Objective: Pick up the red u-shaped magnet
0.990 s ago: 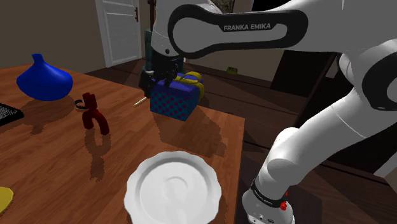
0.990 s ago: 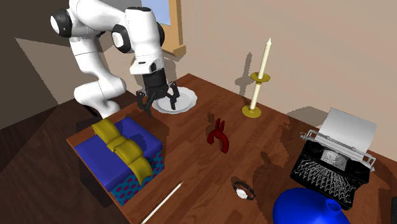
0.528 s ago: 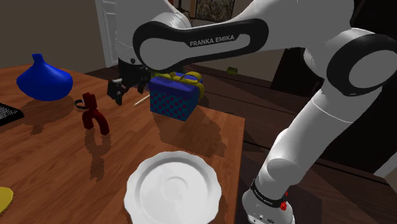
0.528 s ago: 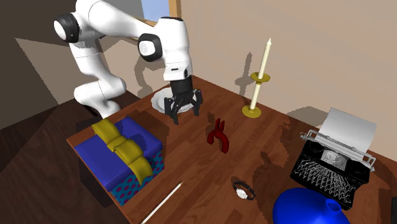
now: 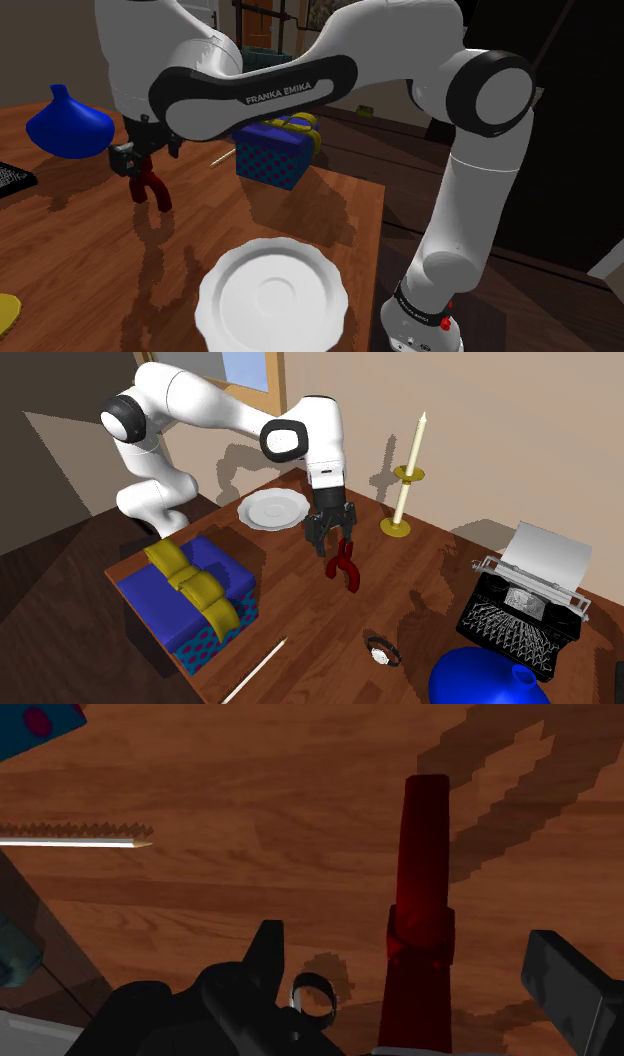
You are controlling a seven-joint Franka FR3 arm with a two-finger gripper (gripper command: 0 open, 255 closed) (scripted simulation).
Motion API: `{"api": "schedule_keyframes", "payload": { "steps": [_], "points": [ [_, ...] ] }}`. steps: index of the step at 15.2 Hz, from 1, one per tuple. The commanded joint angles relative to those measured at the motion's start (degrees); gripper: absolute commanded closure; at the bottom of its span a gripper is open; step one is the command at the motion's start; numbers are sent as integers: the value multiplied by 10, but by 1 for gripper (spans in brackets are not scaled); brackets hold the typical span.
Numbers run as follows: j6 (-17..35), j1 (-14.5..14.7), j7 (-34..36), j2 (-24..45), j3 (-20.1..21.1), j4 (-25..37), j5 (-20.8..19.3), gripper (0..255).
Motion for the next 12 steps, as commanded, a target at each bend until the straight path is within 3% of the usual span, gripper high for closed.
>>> {"api": "schedule_keyframes", "payload": {
  "steps": [1,9,10,12],
  "points": [
    [2,10,14,23,1,14,-23,0],
    [44,10,36,32,-4,-25,-40,0],
    [44,10,36,31,-4,-26,-40,255],
    [44,10,36,31,-4,-26,-40,255]
  ]
}}
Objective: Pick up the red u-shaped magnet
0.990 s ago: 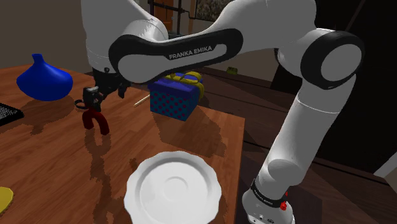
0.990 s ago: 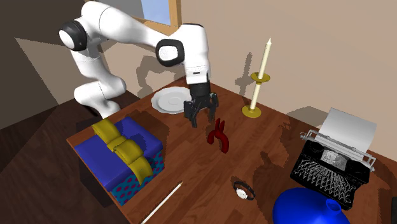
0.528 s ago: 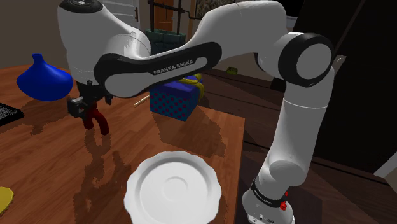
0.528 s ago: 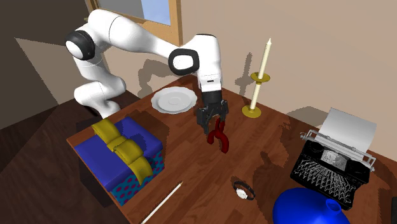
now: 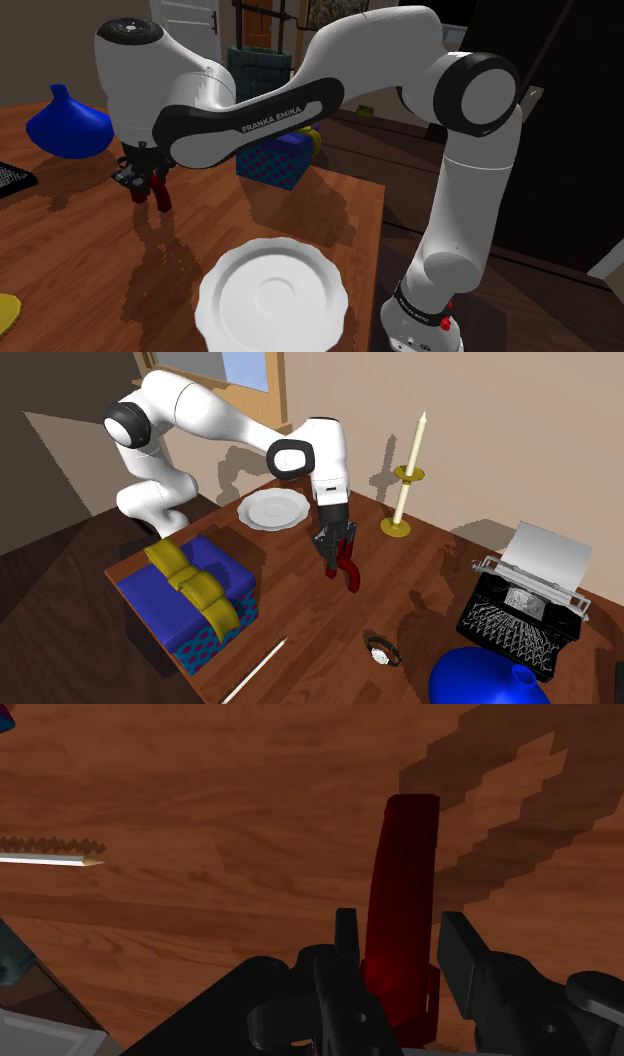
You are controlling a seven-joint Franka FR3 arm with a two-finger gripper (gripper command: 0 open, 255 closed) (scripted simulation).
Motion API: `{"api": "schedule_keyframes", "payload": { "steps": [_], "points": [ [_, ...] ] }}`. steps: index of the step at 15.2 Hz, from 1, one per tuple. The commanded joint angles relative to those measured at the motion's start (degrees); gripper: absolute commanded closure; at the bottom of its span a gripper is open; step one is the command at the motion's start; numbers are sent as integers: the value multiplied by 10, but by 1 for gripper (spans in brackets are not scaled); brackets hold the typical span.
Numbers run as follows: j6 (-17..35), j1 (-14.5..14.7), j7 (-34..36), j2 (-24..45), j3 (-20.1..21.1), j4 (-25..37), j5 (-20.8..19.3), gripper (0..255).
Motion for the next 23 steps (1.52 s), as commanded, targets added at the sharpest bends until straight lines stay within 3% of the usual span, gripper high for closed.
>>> {"api": "schedule_keyframes", "payload": {
  "steps": [1,7,23],
  "points": [
    [0,0,0,0,0,0,0,255],
    [0,0,0,1,0,1,-1,255],
    [-101,4,-47,-10,8,100,30,255]
  ]
}}
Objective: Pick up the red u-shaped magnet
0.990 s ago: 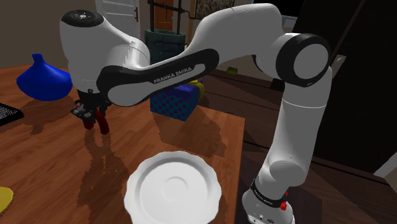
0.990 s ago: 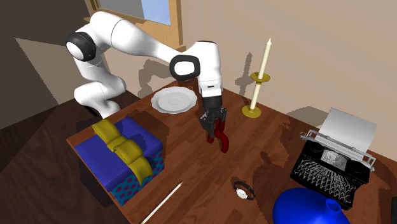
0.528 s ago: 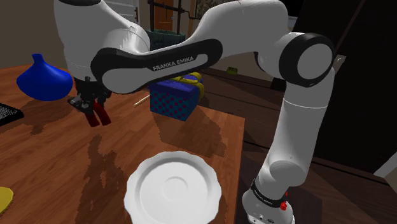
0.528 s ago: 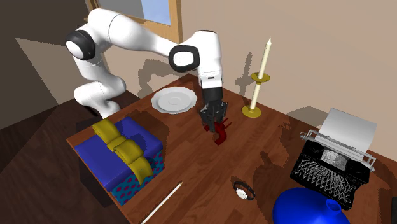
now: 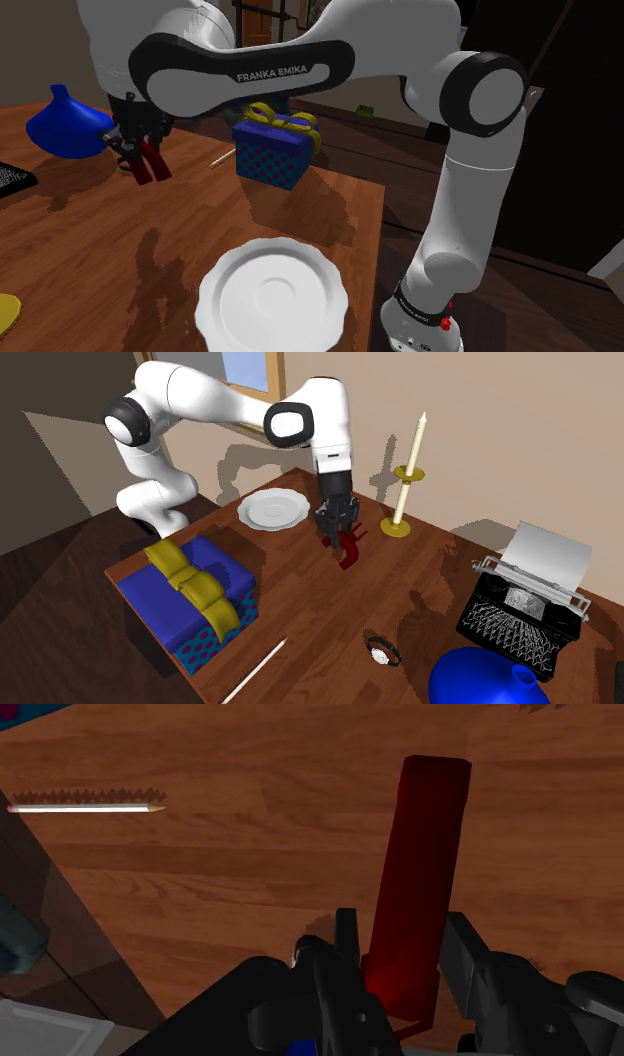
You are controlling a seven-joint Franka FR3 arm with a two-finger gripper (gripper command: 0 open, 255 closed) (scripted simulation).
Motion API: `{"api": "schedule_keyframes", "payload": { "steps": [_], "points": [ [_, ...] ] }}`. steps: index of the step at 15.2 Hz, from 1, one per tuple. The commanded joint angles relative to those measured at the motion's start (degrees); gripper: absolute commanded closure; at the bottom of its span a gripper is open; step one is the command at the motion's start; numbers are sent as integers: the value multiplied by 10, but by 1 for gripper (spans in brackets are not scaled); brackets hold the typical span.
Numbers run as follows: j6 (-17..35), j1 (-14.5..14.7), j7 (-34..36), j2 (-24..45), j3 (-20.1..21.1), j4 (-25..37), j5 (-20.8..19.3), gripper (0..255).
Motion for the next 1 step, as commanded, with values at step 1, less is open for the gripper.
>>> {"api": "schedule_keyframes", "payload": {
  "steps": [1],
  "points": [
    [-4,0,-2,-1,0,3,1,255]
  ]
}}
